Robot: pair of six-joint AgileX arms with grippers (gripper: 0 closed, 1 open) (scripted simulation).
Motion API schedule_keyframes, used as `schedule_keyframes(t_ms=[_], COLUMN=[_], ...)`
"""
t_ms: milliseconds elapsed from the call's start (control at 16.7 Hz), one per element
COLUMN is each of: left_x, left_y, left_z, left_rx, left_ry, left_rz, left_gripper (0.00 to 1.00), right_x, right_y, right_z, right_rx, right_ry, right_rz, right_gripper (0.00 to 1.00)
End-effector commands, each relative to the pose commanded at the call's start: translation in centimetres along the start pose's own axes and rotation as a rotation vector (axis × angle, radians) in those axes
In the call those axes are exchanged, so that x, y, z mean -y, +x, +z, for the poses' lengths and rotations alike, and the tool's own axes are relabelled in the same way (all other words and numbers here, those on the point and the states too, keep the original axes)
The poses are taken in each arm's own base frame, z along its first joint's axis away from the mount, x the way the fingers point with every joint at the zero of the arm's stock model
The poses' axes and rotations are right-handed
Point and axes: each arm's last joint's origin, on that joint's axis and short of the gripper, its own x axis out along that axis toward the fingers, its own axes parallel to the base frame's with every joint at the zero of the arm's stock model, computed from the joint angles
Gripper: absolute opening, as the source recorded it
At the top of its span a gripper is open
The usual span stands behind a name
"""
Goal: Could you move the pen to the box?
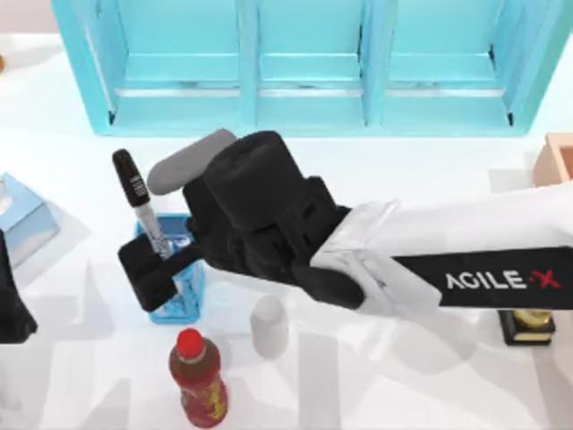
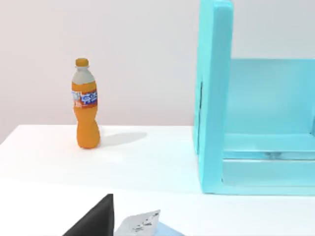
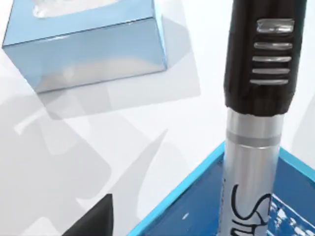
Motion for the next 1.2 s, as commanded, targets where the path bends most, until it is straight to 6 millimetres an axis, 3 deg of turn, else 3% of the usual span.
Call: schedule_keyframes(t_ms=[360,660,1200], left_x=[0.0,0.0,0.0], left_y=[0.0,0.0,0.0], left_z=[0.0,0.0,0.0], left_rx=[0.000,0.000,0.000], left_ry=[0.000,0.000,0.000], left_rz=[0.000,0.000,0.000], left_gripper=[1.00,1.00,1.00], right_x=[-0.2,-0.2,-0.2], right_y=[5.3,5.8,5.8], right_z=[-0.5,-0.6,-0.6], right_rx=[0.000,0.000,0.000], right_ry=[0.000,0.000,0.000], right_rz=[0.000,0.000,0.000], right_gripper=[1.00,1.00,0.32])
